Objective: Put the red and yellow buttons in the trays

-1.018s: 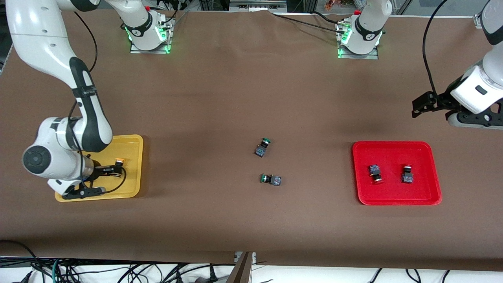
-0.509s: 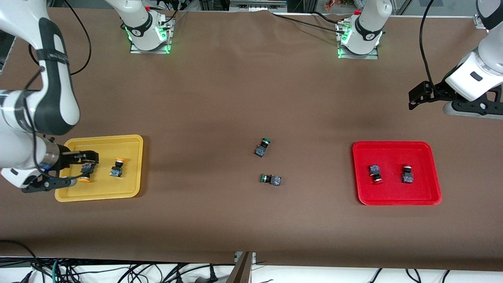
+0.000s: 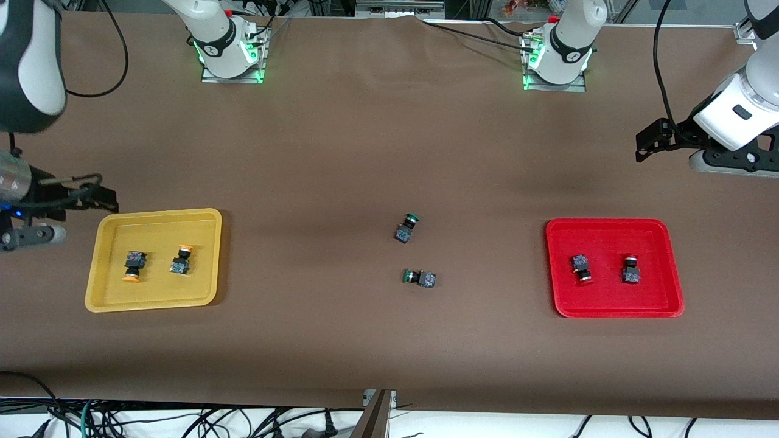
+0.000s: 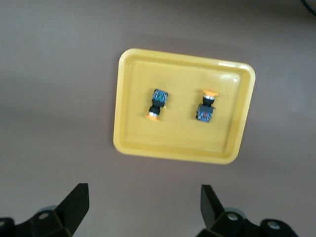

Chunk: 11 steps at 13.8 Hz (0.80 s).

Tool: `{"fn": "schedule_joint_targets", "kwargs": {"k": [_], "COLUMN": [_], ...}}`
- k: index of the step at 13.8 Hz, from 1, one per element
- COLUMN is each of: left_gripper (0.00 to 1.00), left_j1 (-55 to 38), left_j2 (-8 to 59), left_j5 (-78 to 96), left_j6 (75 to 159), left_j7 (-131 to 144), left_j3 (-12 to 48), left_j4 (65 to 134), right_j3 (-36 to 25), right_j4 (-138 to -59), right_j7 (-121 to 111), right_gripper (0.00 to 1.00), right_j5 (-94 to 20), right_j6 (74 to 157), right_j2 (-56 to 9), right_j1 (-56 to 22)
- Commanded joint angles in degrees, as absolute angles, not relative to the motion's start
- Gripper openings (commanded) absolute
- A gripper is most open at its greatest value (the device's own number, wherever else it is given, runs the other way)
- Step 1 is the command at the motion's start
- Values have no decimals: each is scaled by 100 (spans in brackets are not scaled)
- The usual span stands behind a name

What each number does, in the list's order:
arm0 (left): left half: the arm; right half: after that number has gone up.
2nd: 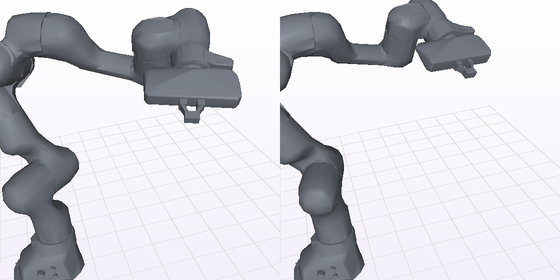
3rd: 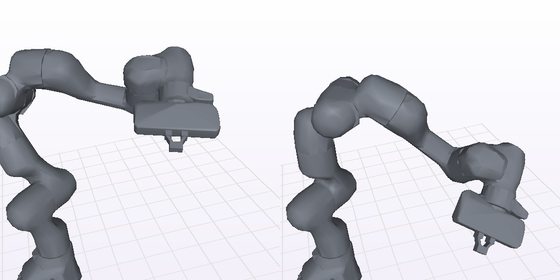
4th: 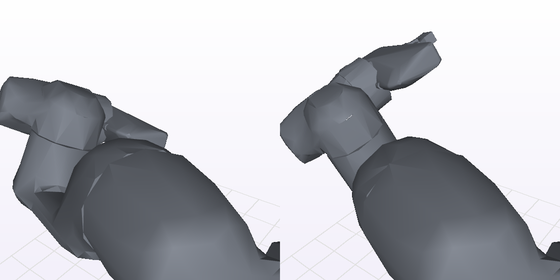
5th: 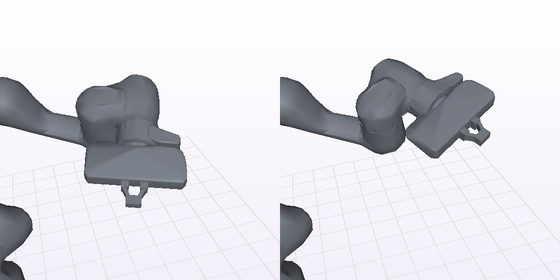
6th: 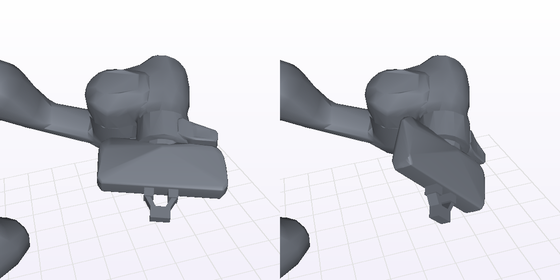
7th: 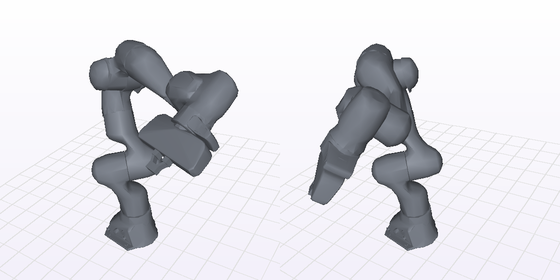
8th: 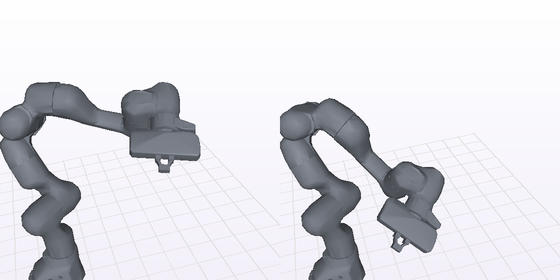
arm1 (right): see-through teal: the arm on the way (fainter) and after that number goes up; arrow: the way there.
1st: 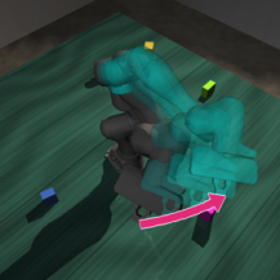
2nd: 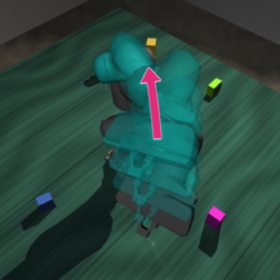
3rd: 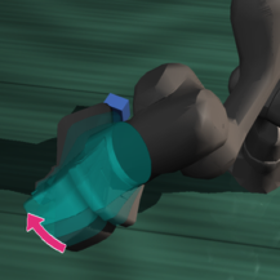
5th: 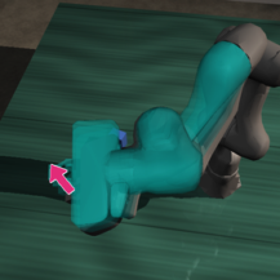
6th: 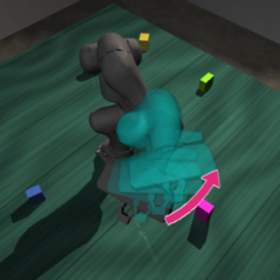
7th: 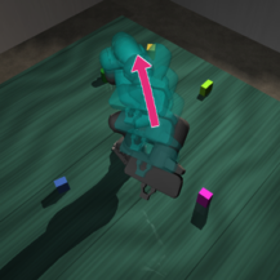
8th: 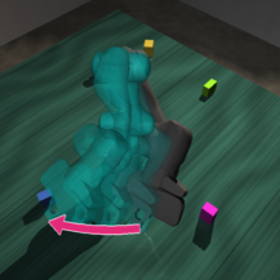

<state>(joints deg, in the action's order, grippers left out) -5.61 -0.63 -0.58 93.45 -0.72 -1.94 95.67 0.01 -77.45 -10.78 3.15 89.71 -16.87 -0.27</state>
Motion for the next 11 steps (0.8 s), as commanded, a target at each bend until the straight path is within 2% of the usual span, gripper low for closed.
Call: {"fn": "schedule_joint_targets", "kwargs": {"k": [1,5,11], "left_gripper": [100,100,100], "left_j1": [-624,-633,-633], "left_j2": [-185,-141,-123], "left_j5": [97,184,211], "left_j6": [9246,9176,9149], "left_j7": [-97,-18,-26], "left_j3": [-255,-255,-264], "left_j4": [9519,9492,9492], "right_j3": [202,202,211], "right_j4": [-8638,-8780,-8798], "right_j7": [-1133,-1160,-644], "right_gripper": [100,100,100], "right_j5": [334,334,308], "right_j6": [8939,8851,8482], "right_j2": [-890,-308,-220], "right_j1": [9,35,44]}}
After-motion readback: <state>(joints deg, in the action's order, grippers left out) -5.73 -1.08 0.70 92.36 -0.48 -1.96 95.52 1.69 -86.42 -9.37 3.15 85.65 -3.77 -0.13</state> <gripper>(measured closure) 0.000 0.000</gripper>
